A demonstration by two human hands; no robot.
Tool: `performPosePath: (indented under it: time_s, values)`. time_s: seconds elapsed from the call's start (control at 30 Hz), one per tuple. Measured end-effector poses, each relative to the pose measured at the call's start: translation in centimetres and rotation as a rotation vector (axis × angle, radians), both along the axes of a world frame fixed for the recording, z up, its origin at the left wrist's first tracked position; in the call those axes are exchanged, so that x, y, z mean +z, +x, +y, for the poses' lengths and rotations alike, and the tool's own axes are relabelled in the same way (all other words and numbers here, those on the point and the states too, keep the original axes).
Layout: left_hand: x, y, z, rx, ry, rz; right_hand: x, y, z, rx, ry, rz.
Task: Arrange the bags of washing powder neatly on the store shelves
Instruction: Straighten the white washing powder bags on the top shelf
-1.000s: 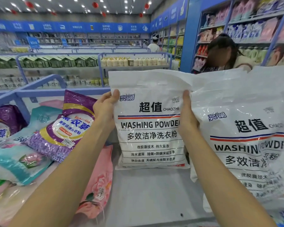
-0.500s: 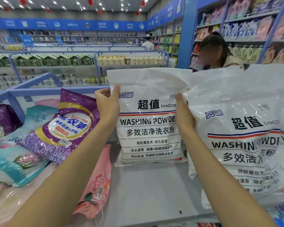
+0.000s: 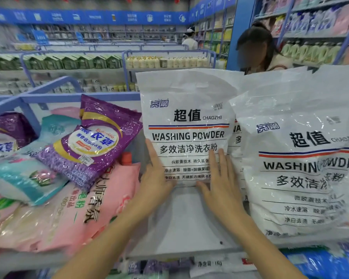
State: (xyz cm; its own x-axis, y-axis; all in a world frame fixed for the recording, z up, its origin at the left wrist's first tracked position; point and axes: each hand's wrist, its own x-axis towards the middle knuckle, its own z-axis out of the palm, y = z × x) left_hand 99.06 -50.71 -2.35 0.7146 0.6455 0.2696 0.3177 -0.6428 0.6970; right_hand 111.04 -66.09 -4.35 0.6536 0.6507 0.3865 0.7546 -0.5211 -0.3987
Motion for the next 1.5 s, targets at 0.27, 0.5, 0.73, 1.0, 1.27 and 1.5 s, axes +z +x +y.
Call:
performPosePath:
  time_s: [0.27, 0.5, 0.73, 1.0, 1.27, 1.5]
  values:
    - [0.4, -3.7, -4.3, 0.081, 0.124, 0.185, 0.4, -1.5, -1.6, 0.091, 0.092, 0.115]
    - [0.8, -11.8, -10.6, 0.057, 0.219, 0.234, 0.2, -8.4, -3.3, 0.332, 0.043, 0.230]
    - [-1.4, -24.0, -14.2, 0.195, 0.235, 0.181, 0.8, -18.7, -3.1, 0.473, 0.001, 0.170]
    - [-3.3, -42.6, -11.3, 0.543, 0.087, 0.313, 1.5, -34.9, -0.2, 0.602, 0.090, 0.204]
    - [-6.3, -58.4, -9.5, 0.721, -0.069, 0.256, -1.0, -48.5, 4.1, 0.675, 0.005, 0.385]
    - [-5.6, -66.7, -5.6, 0.865, -0.110, 0.182, -2.1, -56.1, 9.8, 0.728, -0.071, 0.460]
